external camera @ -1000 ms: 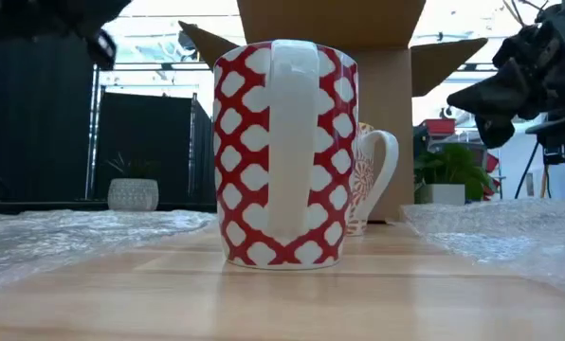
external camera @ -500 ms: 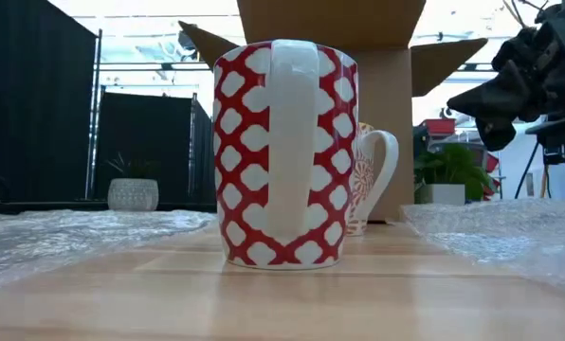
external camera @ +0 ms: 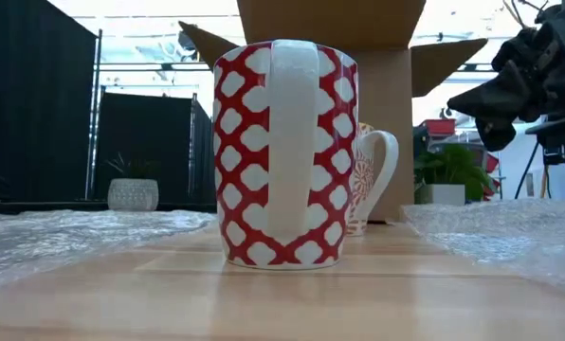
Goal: Wrap mug
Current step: Wrap the red mug with the bubble wrap
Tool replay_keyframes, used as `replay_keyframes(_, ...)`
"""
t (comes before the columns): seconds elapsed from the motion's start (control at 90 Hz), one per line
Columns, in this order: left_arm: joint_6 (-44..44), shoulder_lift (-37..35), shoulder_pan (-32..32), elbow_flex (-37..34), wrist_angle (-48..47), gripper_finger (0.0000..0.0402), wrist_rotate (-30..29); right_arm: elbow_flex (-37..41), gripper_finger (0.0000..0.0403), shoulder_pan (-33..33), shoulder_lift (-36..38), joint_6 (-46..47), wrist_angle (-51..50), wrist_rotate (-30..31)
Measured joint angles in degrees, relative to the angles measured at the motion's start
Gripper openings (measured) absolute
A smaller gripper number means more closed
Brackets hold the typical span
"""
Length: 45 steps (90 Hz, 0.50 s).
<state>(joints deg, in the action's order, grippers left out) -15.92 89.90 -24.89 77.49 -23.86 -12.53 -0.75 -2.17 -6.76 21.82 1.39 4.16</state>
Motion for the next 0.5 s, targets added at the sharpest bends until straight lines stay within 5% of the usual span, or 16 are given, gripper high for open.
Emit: replay_keyframes(0.5,-5.35,8.33,0.92,0.0,-2.05,0.0187,0.12,0.0,0.0,0.01,-0.7,-2.19,0.02,0.0)
